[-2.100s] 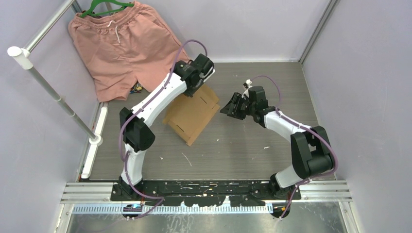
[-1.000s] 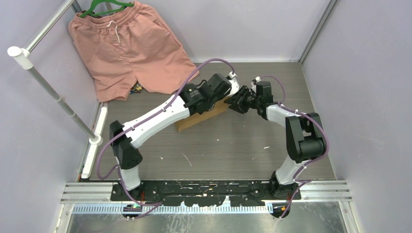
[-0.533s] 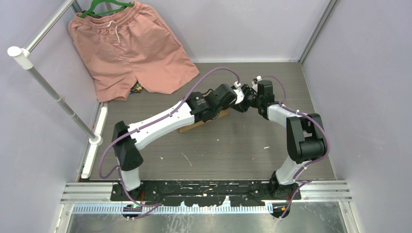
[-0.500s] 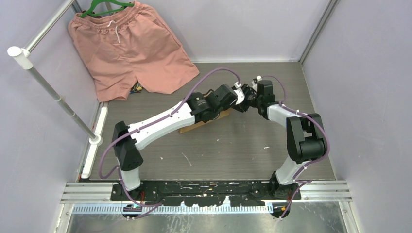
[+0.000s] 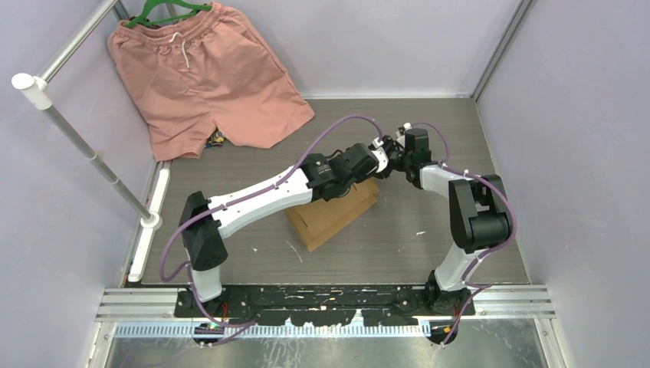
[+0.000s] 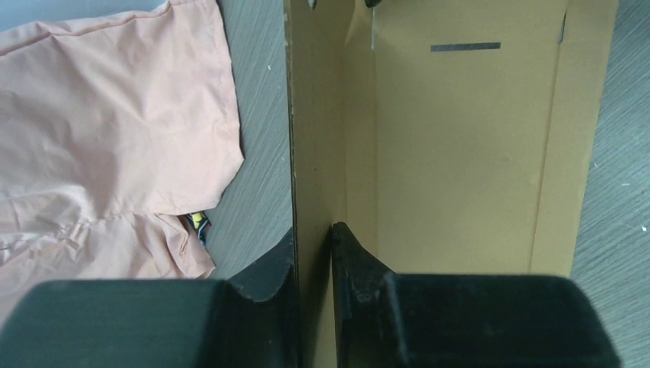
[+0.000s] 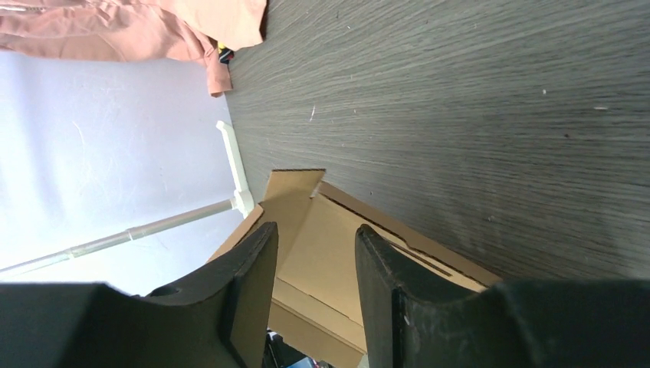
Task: Fold the paper box
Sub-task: Fold the paper box at the center of the board.
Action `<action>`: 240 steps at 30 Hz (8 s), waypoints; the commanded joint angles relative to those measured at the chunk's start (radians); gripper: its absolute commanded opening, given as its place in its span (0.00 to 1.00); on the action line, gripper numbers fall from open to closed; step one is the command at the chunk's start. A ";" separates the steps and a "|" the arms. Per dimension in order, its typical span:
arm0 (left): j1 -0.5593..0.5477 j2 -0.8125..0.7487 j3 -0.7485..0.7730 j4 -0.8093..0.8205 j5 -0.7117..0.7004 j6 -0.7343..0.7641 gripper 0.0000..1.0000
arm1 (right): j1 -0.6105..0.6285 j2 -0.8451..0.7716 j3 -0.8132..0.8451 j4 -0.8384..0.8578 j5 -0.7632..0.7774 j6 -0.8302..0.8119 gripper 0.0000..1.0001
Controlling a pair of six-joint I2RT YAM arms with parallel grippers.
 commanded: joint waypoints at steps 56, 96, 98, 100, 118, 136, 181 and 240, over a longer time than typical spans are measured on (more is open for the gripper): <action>0.555 -0.118 -0.112 0.012 0.234 -0.272 0.51 | 0.265 0.057 -0.001 -0.115 0.164 -0.134 0.39; 1.123 0.256 -0.149 0.144 1.056 -0.555 0.60 | 0.256 0.304 0.006 -0.102 0.144 -0.152 0.38; 1.125 0.274 -0.147 0.147 1.114 -0.559 0.60 | 0.256 0.303 0.008 -0.104 0.140 -0.154 0.38; 1.125 0.286 -0.151 0.154 1.166 -0.565 0.60 | 0.255 0.303 0.011 -0.107 0.139 -0.155 0.38; 1.085 0.240 -0.191 0.140 1.393 -0.550 0.59 | 0.255 0.327 0.015 -0.077 0.127 -0.144 0.39; 1.089 0.115 -0.183 0.121 1.442 -0.563 0.57 | 0.255 0.322 0.004 -0.049 0.119 -0.130 0.39; 0.891 -0.029 -0.140 -0.019 1.033 -0.392 0.00 | 0.256 0.313 0.014 -0.033 0.118 -0.119 0.39; 0.215 -0.031 0.155 -0.120 0.005 -0.011 0.03 | 0.282 0.352 0.153 0.426 0.150 0.222 0.23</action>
